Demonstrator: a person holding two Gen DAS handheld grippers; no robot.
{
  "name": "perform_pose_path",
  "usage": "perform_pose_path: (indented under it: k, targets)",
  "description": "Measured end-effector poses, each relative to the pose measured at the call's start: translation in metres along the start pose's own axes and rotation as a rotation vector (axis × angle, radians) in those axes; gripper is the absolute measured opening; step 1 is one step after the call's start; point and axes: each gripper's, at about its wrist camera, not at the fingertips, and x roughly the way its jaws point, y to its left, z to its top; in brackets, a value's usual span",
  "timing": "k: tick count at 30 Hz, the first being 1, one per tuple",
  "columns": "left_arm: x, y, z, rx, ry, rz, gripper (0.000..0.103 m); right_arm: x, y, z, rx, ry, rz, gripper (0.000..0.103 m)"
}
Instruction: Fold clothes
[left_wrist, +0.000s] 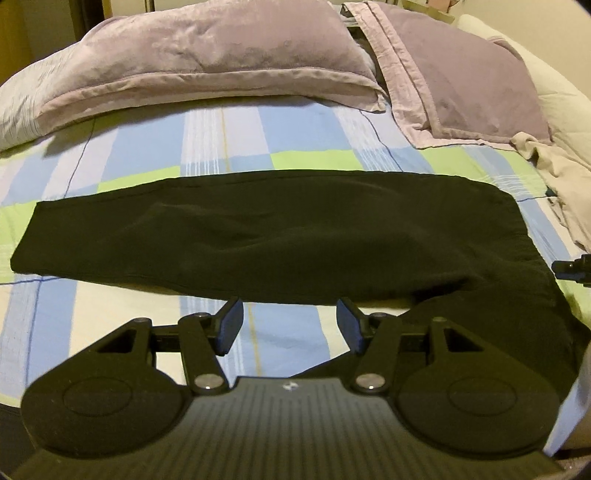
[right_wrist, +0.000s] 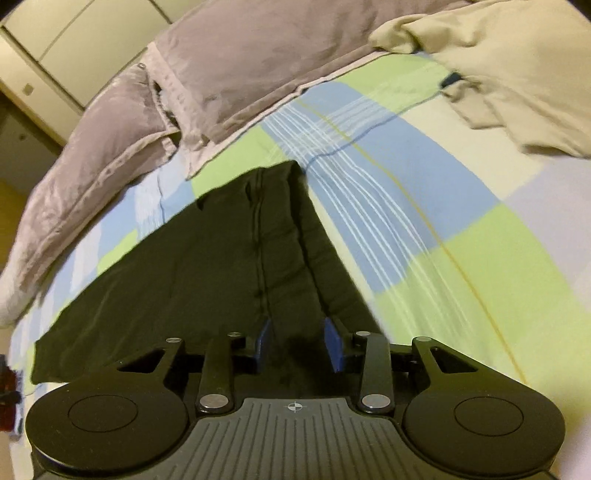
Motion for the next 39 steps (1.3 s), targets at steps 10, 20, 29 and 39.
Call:
perform_pose_path:
  k: [10,20,29,39]
  targets:
    - [0.025,-0.024,0.006,-0.036,0.011,0.06,0.052,0.04,-0.046,0.04,-0.032,0.119,0.247,0.036]
    - [0.047,-0.038,0.009,-0.047,0.059,0.104,0.052,0.063,-0.025,0.058,-0.223,0.205,0.235,0.003]
    - [0.055,-0.035,0.026,-0.046,0.049,0.135,0.052,0.027,0.002,0.061,-0.331,0.023,0.145,0.0]
    - [0.061,-0.024,0.016,-0.066,0.085,0.134,0.052,0.032,-0.022,0.04,-0.103,0.052,0.061,0.028]
